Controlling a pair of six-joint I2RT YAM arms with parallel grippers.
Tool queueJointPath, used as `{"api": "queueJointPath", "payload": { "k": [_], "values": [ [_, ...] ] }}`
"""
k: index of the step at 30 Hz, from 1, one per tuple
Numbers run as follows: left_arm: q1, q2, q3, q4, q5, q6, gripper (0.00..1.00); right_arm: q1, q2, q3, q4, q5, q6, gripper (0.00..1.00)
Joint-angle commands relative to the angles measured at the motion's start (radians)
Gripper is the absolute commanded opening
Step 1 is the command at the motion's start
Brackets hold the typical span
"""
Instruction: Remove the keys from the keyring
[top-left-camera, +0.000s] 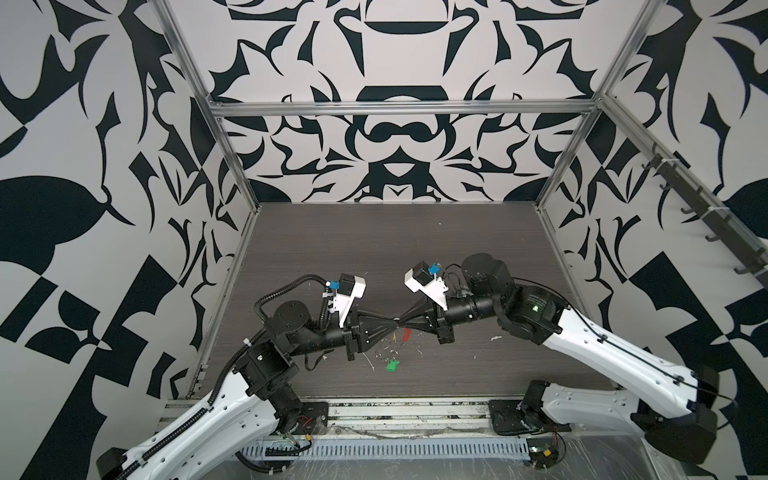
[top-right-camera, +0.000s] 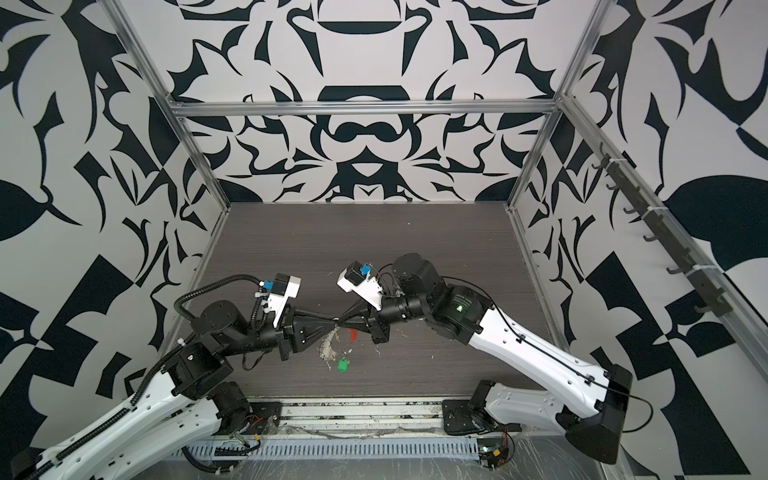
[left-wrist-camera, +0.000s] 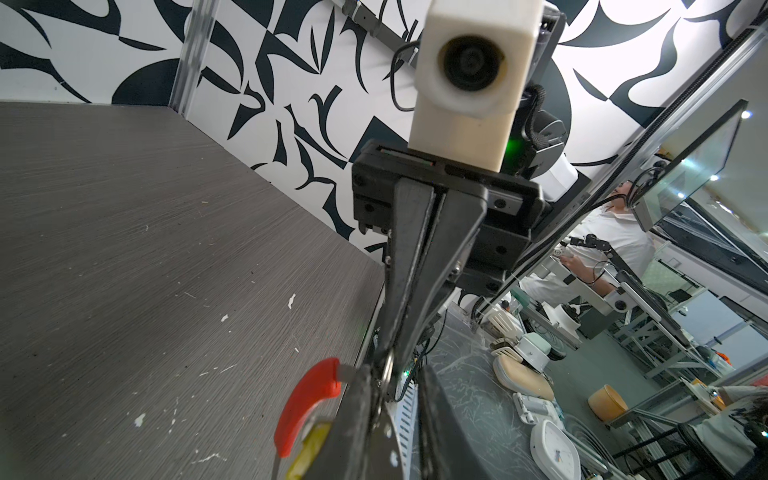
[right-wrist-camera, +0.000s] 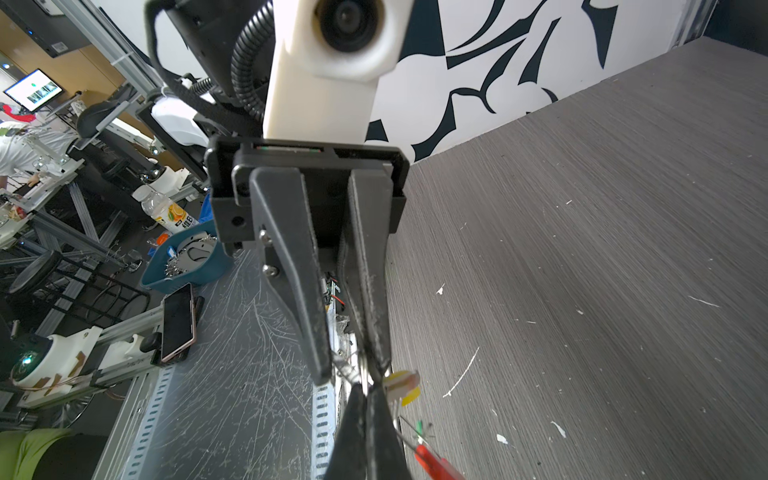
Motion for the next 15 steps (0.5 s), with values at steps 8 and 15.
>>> {"api": "queueJointPath", "payload": {
  "k": [8,15],
  "values": [
    [0.001,-0.012,-0.010,-0.007,-0.026,0.012,0.17,-0.016,-0.050,-0.028,0.112,-0.012,0.042,0.00],
    [0.001,-0.023,0.002,-0.006,-0.043,0.009,0.07,-0.017,-0.048,-0.051,0.147,-0.024,0.065,0.00]
  ]
}}
